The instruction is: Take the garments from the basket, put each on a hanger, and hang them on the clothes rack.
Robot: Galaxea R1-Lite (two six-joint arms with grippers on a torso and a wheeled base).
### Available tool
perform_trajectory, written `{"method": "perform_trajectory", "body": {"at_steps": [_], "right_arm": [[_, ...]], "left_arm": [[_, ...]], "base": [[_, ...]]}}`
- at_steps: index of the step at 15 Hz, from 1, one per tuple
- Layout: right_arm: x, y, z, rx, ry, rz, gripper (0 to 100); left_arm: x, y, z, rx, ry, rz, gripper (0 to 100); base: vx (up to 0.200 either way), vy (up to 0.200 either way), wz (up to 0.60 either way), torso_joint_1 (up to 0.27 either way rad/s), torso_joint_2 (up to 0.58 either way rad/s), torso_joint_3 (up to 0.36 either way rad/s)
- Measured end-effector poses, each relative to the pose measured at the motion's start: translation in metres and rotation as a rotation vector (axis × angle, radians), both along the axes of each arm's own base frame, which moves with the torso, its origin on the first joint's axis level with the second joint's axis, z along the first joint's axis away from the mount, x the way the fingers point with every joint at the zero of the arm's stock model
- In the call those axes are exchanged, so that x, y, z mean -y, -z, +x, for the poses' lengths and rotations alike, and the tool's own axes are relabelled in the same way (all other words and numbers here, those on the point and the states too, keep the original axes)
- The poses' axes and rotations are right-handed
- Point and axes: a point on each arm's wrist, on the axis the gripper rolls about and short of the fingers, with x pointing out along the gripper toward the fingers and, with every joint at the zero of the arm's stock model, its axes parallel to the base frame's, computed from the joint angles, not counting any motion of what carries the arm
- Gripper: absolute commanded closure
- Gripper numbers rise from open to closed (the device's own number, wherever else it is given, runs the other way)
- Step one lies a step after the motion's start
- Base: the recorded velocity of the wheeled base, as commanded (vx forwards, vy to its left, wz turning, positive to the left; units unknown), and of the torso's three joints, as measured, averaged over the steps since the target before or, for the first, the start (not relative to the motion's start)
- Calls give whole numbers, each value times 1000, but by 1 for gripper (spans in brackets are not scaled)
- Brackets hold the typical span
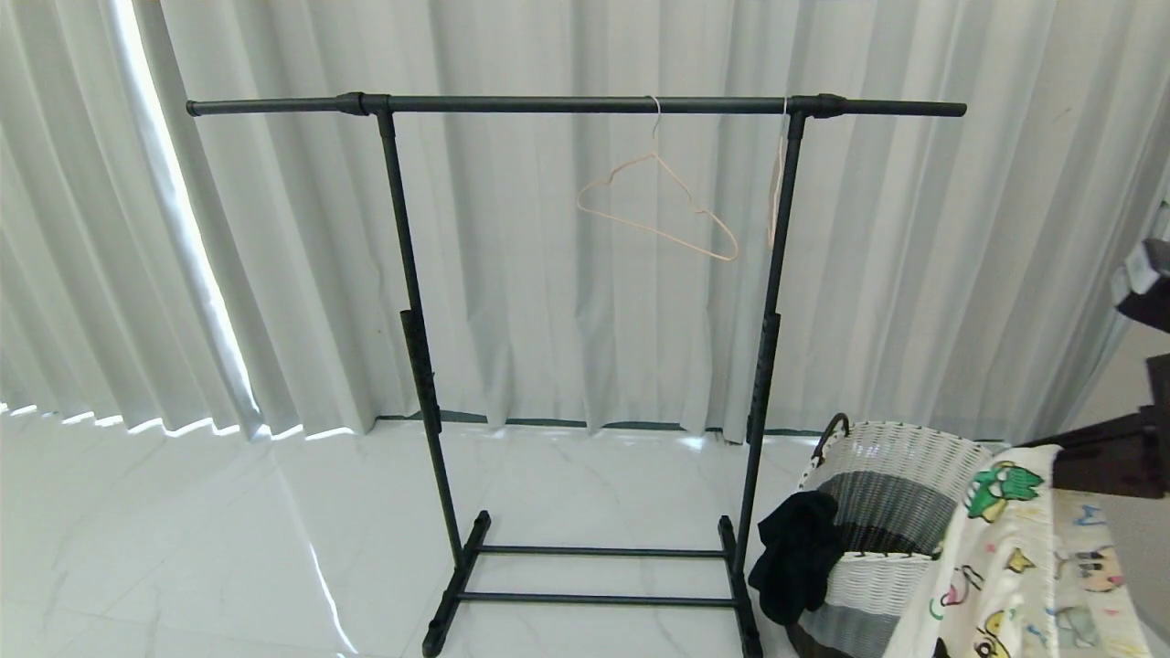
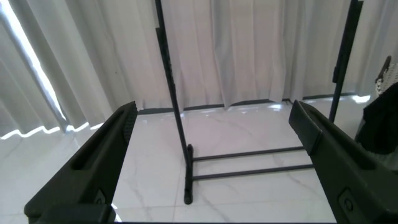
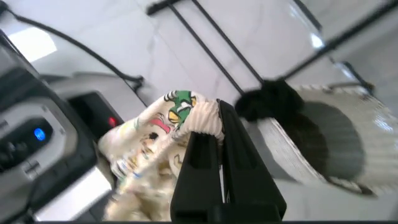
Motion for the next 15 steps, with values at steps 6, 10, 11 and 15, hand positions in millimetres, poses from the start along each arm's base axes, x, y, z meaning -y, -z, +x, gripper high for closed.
{"method": "perform_trajectory", "body": {"at_steps": [6,10,11,15], "right_arm": [[-59,27,54,-78,-43,65,100],[-80,37,81,-18,-59,108,100],[-87,37,86,6,-64,132,100],[-108,32,94,6,-79,181,100]], "left_arm": [[0,-21,-1,18,23,-67,0],[1,-100,30,-66,87,-182,0],[4,-117,47,-117,141,-194,0],[48,-148,123,-342,401,-215,0]], "base": [[0,0,0,0,0,0],[0,0,0,0,0,0],[0,0,0,0,0,0],[0,0,0,0,0,0]]}}
